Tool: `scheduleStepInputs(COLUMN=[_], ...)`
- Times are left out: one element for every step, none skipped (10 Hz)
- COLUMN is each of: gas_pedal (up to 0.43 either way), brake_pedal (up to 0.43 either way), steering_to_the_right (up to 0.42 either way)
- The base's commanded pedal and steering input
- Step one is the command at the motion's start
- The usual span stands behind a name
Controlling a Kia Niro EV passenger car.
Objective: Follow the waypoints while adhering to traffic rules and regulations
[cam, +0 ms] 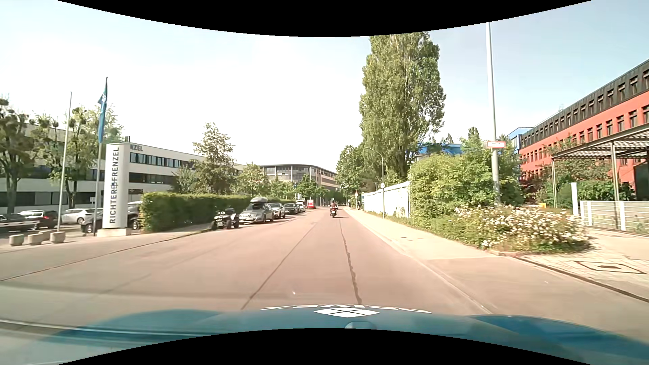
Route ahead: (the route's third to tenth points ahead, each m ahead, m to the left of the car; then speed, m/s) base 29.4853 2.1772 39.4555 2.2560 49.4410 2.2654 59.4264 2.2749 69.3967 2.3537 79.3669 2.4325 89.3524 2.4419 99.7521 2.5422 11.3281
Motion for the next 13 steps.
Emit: scheduleStepInputs(gas_pedal=[0.02,0.02,0.02,0.02,0.0,0.0,0.0,0.0,0.0,0.0,0.0,0.0,0.0], brake_pedal=[0.0,0.0,0.0,0.0,0.0,0.0,0.0,0.0,0.0,0.0,0.0,0.0,0.0], steering_to_the_right=[-0.002,-0.002,-0.002,-0.002,-0.002,-0.002,-0.002,-0.001,-0.001,-0.001,0.0,0.0,0.0])
